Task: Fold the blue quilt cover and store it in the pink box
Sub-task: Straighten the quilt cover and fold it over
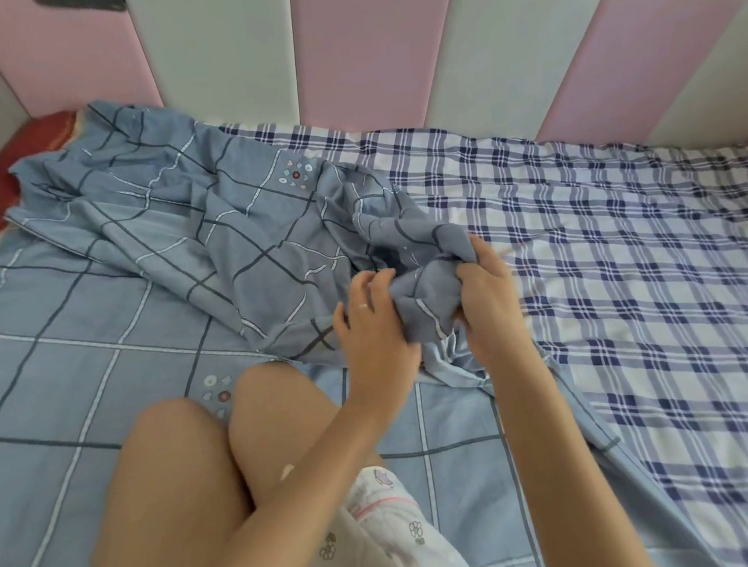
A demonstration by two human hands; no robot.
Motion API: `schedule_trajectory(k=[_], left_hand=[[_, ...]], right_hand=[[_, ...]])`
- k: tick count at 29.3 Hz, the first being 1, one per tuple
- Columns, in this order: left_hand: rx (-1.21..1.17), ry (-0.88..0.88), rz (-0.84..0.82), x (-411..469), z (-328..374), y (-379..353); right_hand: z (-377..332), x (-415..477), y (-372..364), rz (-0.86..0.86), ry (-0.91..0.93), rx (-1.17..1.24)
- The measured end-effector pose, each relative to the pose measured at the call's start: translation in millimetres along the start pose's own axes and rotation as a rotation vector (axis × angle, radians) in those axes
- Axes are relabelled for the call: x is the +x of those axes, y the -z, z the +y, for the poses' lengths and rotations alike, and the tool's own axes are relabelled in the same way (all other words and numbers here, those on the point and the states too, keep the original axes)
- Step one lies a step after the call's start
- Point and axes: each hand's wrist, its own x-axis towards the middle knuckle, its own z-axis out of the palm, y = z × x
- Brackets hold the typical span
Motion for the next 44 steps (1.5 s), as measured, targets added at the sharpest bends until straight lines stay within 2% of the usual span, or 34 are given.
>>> schedule_trajectory(k=[2,6,9,11,13,14,16,17,18,19,20,22,24,25,26,28,31,33,35,38,41,44], left_hand=[[-0.083,0.010,0.032,11,-10,11],[0.029,-0.059,0.073,30,-51,32],[0.084,0.145,0.087,44,-90,43],[0.098,0.376,0.110,53,-121,55],[-0.023,0.516,0.188,66,-136,70],[-0.139,0.519,0.277,74,-136,79],[-0.473,0.393,0.427,91,-116,101],[-0.587,0.303,0.442,96,-103,113],[-0.590,0.196,0.406,99,-89,124],[-0.487,0.086,0.322,98,-79,134],[-0.334,-0.022,0.182,94,-72,143],[-0.050,-0.127,-0.203,75,-65,153],[0.111,-0.126,-0.554,48,-66,150],[0.179,-0.144,-0.636,34,-69,142],[0.225,-0.183,-0.651,20,-70,135],[0.245,-0.274,-0.600,-2,-73,125],[0.248,-0.344,-0.442,-15,-72,121],[0.246,-0.370,-0.308,-15,-67,120],[0.246,-0.355,-0.171,-12,-63,127],[0.262,-0.309,0.004,-9,-72,142],[0.246,-0.139,0.173,-2,-95,150],[0.170,0.177,0.286,17,-129,154]], right_hand=[[0,-4,9,0.006,0.078,-0.087],[7,1,26,0.147,0.123,-0.140],[13,11,34,0.311,0.064,-0.014],[9,15,35,0.266,0.074,0.124],[6,15,36,0.038,0.137,0.232],[6,12,34,-0.158,0.158,0.298],[7,7,32,-0.634,0.143,0.346],[9,5,33,-0.895,0.103,0.283],[12,3,36,-1.143,0.031,0.162],[12,3,40,-1.332,-0.075,-0.027],[13,4,44,-1.422,-0.177,-0.282],[21,12,53,-1.345,-0.184,-0.840],[23,17,57,-1.228,-0.194,-1.389],[21,16,56,-1.186,-0.243,-1.562],[22,12,54,-1.146,-0.276,-1.639],[21,-2,41,-1.103,-0.152,-1.538],[27,-35,-13,-1.078,0.104,-1.031],[43,-49,-46,-0.972,0.239,-0.927],[53,-55,-63,-0.827,0.284,-0.798],[54,-52,-65,-0.743,0.207,-0.425],[41,-52,-55,-0.774,0.201,-0.257],[30,-45,-38,-0.739,0.182,-0.272]])
